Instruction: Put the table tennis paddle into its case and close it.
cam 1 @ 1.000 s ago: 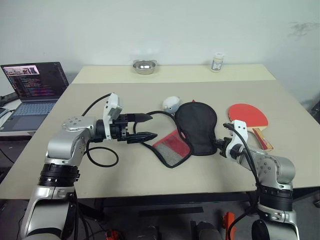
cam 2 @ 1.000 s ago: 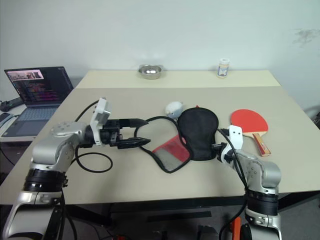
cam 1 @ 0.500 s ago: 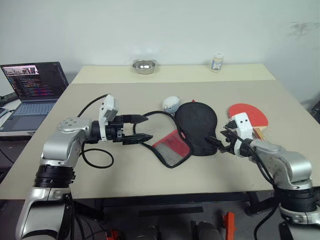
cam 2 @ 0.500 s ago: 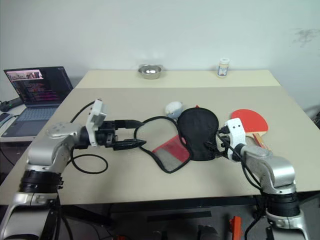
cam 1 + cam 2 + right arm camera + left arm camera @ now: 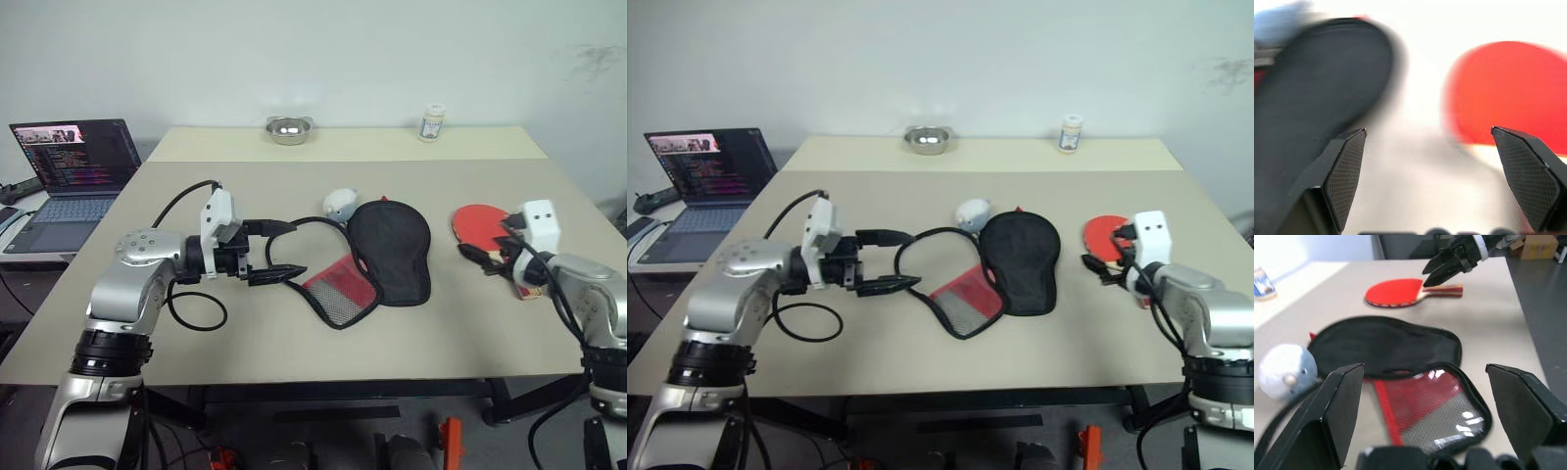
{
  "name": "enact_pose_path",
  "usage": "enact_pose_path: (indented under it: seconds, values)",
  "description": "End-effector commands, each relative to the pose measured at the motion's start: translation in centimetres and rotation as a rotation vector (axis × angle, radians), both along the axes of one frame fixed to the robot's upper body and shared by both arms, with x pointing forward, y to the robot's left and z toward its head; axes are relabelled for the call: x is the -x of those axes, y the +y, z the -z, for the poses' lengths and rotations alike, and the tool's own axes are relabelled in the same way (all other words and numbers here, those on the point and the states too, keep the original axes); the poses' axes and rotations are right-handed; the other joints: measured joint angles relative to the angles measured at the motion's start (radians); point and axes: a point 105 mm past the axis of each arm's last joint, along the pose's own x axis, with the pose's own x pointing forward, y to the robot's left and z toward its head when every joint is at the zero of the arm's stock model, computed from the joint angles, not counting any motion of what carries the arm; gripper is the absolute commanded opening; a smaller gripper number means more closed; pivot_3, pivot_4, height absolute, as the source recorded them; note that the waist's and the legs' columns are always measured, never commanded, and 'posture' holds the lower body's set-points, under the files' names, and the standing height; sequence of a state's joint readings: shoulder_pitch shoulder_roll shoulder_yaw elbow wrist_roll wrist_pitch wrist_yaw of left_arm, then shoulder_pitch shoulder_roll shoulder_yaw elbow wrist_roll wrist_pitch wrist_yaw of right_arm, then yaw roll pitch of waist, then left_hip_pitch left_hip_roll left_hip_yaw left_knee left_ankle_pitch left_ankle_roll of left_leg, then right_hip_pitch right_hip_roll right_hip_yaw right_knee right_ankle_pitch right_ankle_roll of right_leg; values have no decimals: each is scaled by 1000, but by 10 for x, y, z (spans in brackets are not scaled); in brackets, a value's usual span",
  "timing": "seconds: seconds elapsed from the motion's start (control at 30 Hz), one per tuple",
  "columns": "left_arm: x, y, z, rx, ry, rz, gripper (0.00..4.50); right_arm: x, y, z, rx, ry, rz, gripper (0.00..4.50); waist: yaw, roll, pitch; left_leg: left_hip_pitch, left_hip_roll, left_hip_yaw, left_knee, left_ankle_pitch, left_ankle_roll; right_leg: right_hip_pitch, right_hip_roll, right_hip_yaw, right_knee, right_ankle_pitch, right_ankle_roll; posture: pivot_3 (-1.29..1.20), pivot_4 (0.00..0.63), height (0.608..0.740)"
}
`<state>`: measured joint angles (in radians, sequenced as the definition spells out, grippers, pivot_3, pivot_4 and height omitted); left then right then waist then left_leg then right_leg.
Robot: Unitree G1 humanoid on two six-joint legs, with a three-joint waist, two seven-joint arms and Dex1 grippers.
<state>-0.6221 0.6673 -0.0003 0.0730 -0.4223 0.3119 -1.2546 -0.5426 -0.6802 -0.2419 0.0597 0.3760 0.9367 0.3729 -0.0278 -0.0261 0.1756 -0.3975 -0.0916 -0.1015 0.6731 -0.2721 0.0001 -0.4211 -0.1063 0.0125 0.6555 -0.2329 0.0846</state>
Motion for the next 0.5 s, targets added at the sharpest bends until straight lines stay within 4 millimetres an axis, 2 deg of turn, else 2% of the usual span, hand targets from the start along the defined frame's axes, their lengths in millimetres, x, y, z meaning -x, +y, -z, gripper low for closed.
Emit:
enact_pose_path:
  seconds: [0.03, 0.2, 0.4, 0.5]
  values:
    - [0, -10, -9, -10, -63, 38, 4334, -5, -27, -5, 3, 3, 71, 4481, -3, 0, 0, 0, 0, 0, 0, 0, 0, 0, 0, 0, 0, 0, 0, 0, 150, 740]
    - [-2, -19, -8, -22, -64, 72, 4334, -15, -43, 9, -6, 84, 98, 4481, -6, 0, 0, 1, 0, 3, -3, 0, 0, -1, 0, 2, -2, 0, 0, 0, 150, 740]
    - [-6, -24, -12, -25, -75, 99, 4334, -28, -39, 29, -55, 160, 98, 4481, -6, 0, 0, 1, 1, 3, -6, 2, -2, 0, 0, 1, -5, 0, 0, 0, 150, 740]
    - [-8, -24, -14, -24, -77, 100, 4334, -31, -40, 35, -19, 182, 92, 4481, -6, 0, 0, 1, 1, 3, -8, 2, -3, 0, 0, 1, -9, 0, 0, 0, 150, 740]
